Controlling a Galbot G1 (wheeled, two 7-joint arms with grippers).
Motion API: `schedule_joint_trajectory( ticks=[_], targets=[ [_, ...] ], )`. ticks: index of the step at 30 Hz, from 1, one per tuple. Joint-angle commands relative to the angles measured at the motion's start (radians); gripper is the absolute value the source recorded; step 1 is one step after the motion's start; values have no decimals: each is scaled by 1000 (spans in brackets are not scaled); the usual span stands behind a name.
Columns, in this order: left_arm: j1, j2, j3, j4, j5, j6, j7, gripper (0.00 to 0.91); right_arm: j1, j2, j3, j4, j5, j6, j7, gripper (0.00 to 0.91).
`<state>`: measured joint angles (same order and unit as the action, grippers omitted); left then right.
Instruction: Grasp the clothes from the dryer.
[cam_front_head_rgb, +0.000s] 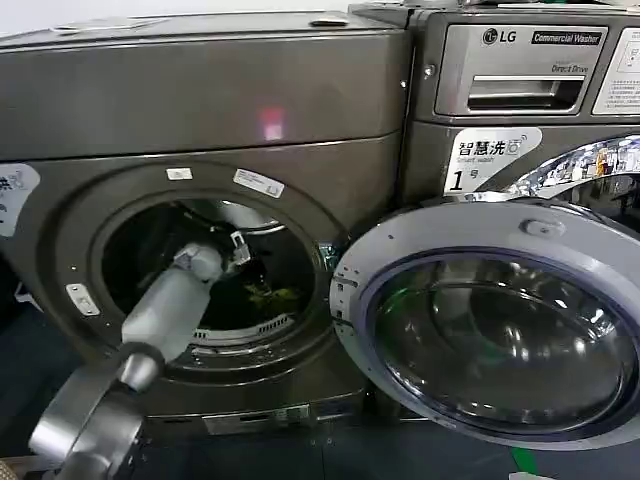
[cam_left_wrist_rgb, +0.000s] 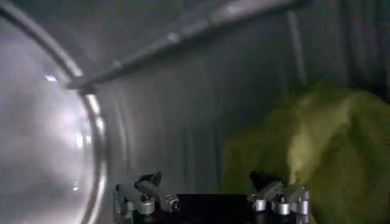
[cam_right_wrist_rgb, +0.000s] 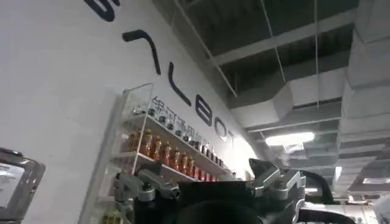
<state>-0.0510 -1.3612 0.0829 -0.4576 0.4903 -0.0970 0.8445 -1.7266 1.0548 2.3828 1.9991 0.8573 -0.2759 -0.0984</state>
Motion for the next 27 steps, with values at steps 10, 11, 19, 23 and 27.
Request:
schedule_joint_trajectory(
  ticks=[10,11,19,23,27],
  targets=[
    [-32,-60,70,117,405,-59,126,907,3,15,-3,10,-3,0,2,907],
    [-27,-65,72,118,407,-59,125,907,2,15,-4,10,-3,0,2,907],
    [-24,-99,69,153,407,-43,96,907,4,17,-4,9,-3,2,1,907],
    [-20,-111,69,183,408,-40,86,907,11,16,-12,10,-5,3,1,907],
    [-15,-117,62,192,397,-43,82,182,15,18,-17,7,-7,4,1,907]
  ],
)
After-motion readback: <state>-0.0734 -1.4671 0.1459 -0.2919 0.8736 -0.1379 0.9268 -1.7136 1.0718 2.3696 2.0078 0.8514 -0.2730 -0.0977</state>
